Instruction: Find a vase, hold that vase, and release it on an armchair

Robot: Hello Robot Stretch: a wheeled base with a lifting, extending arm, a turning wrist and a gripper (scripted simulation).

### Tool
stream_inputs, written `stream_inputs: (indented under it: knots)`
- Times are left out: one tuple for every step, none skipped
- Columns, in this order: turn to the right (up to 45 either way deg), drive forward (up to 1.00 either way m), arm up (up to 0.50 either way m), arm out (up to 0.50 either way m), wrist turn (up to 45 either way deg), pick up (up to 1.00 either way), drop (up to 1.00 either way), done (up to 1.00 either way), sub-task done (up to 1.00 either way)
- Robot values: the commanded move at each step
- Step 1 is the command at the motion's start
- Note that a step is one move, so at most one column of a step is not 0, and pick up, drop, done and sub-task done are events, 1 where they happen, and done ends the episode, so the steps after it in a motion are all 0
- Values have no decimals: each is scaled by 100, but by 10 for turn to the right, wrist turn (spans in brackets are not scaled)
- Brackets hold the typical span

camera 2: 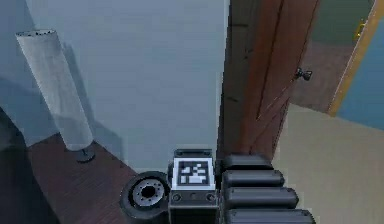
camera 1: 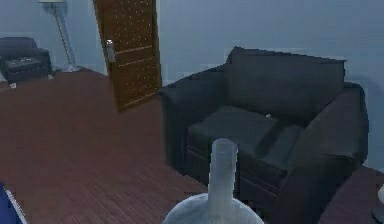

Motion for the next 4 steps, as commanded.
stream_inputs:
  knots:
    - [-60, 0, 0, 0, 0, 0, 0, 0, 0]
    - [0, 20, 0, 0, 0, 0, 0, 0, 0]
    - [450, 0, 0, 0, 0, 0, 0, 0, 0]
    - [450, 0, 0, 0, 0, 0, 0, 0, 0]
